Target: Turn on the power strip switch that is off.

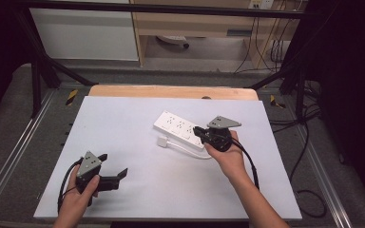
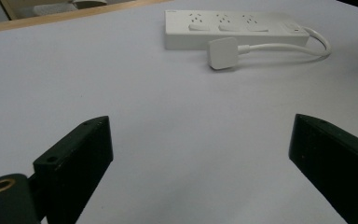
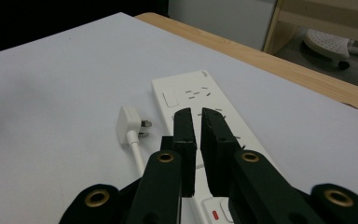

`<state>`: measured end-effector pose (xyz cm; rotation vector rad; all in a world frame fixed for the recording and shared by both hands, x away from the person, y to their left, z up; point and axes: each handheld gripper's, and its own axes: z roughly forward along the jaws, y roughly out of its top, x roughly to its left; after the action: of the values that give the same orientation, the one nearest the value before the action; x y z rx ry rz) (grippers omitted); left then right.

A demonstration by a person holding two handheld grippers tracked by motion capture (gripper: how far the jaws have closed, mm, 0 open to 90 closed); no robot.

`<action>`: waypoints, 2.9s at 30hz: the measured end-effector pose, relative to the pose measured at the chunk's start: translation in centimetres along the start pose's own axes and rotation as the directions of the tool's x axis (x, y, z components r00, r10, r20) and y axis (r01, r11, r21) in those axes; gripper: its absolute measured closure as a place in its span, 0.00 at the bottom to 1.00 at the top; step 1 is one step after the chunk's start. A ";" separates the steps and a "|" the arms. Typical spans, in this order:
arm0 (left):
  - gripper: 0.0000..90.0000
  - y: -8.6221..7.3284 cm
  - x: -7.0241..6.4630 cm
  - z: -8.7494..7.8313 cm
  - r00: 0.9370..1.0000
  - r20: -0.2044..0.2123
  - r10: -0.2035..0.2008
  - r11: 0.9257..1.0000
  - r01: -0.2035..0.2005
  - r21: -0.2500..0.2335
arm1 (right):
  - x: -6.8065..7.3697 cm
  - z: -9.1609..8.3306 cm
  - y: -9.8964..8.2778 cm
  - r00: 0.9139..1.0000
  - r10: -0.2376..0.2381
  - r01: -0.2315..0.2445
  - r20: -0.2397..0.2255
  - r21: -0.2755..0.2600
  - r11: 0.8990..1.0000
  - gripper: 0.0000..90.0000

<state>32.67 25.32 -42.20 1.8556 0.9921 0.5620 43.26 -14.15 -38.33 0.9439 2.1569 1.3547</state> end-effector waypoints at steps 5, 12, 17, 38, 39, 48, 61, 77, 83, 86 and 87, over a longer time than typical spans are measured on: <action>0.07 0.0 0.0 0.0 1.000 0.000 -0.001 1.000 0.001 -0.001 | 0.3 0.6 -0.4 1.000 -0.009 0.009 0.003 0.014 1.000 0.97; 0.07 0.0 0.0 0.0 1.000 0.000 0.001 1.000 -0.001 -0.002 | 0.2 1.1 -0.7 1.000 0.017 -0.017 -0.004 0.002 1.000 1.00; 0.07 0.0 0.0 0.0 1.000 0.001 0.001 1.000 -0.001 0.000 | 0.0 1.4 -1.3 1.000 0.030 -0.030 0.005 0.003 1.000 1.00; 0.07 0.0 0.0 0.0 1.000 0.000 0.000 1.000 0.000 -0.001 | 0.3 3.0 -2.4 0.999 0.034 -0.034 -0.005 0.030 0.999 1.00; 0.07 0.0 0.0 0.0 1.000 0.000 -0.001 1.000 0.001 0.000 | 0.3 3.0 -2.4 0.999 0.034 -0.034 -0.005 0.030 0.999 1.00; 0.07 -0.1 0.1 0.0 1.000 -0.004 -0.003 1.000 0.003 0.006 | 0.0 4.3 -2.8 0.999 0.052 -0.052 0.004 0.017 0.998 1.00; 0.07 0.0 0.1 0.0 1.000 0.000 -0.002 1.000 0.002 0.006 | -0.7 5.4 -3.6 0.996 0.084 -0.085 0.018 0.035 0.996 1.00; 0.07 0.0 0.0 0.0 1.000 -0.002 -0.003 1.000 0.003 0.000 | -1.0 6.3 -3.9 0.995 0.094 -0.096 0.044 0.051 0.994 1.00; 0.07 0.0 0.1 0.0 1.000 -0.001 -0.005 1.000 0.005 0.000 | -1.0 6.4 -4.0 0.995 0.091 -0.093 0.045 0.056 0.994 1.00; 0.07 0.0 0.1 0.0 1.000 -0.001 -0.005 1.000 0.005 0.000 | -1.0 6.5 -4.1 0.995 0.091 -0.093 0.044 0.054 0.994 1.00; 0.07 0.0 0.1 0.0 1.000 -0.001 -0.005 1.000 0.005 0.000 | -0.9 6.5 -4.1 0.994 0.096 -0.099 0.045 0.055 0.994 1.00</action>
<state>32.71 25.36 -42.22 1.8528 0.9967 0.5602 46.88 -12.01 -44.86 1.1032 2.1536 1.3111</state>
